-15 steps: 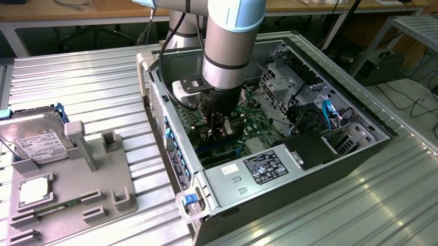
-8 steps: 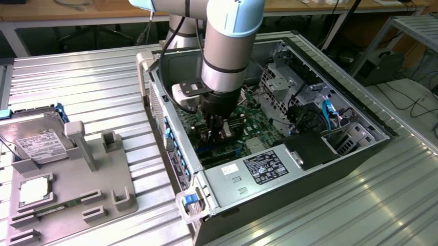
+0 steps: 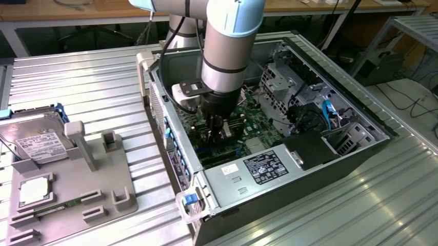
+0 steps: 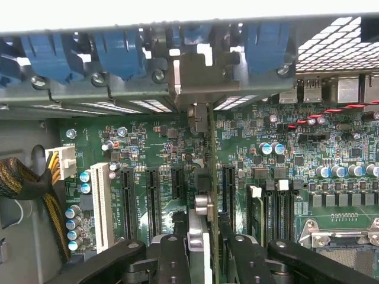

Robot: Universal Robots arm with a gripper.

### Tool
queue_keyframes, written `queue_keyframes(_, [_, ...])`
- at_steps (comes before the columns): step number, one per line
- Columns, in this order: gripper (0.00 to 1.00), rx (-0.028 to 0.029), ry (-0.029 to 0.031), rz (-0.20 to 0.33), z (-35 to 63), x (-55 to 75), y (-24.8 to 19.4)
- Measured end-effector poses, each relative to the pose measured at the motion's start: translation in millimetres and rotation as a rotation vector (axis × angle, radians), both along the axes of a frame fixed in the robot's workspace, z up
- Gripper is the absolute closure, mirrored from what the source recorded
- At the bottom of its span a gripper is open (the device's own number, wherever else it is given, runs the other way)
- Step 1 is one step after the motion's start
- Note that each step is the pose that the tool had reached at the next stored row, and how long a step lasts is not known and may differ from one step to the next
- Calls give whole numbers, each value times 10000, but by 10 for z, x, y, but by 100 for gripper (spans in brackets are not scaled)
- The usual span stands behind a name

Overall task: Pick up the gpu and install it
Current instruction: 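Insert the gpu into the slot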

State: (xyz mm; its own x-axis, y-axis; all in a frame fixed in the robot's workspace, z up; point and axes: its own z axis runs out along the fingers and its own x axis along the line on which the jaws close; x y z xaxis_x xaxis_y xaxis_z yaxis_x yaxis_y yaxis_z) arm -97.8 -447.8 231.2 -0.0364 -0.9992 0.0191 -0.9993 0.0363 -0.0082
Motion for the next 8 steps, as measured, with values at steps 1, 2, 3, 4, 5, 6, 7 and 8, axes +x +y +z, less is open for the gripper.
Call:
queue_keyframes(1, [70,0,0,0,0,0,0])
queue_keyframes(2, [70,2,-1,0,4,0,0])
queue_keyframes(3, [70,5,-3,0,10,0,0])
queue_keyframes(4, [70,7,-4,-1,31,0,1])
queue_keyframes(5, [70,3,-1,-1,37,0,1])
queue_keyframes(6, [70,2,-1,0,40,0,1])
queue_keyframes(7, [70,3,-1,-1,40,0,1])
queue_keyframes(8, [70,3,-2,0,40,0,1])
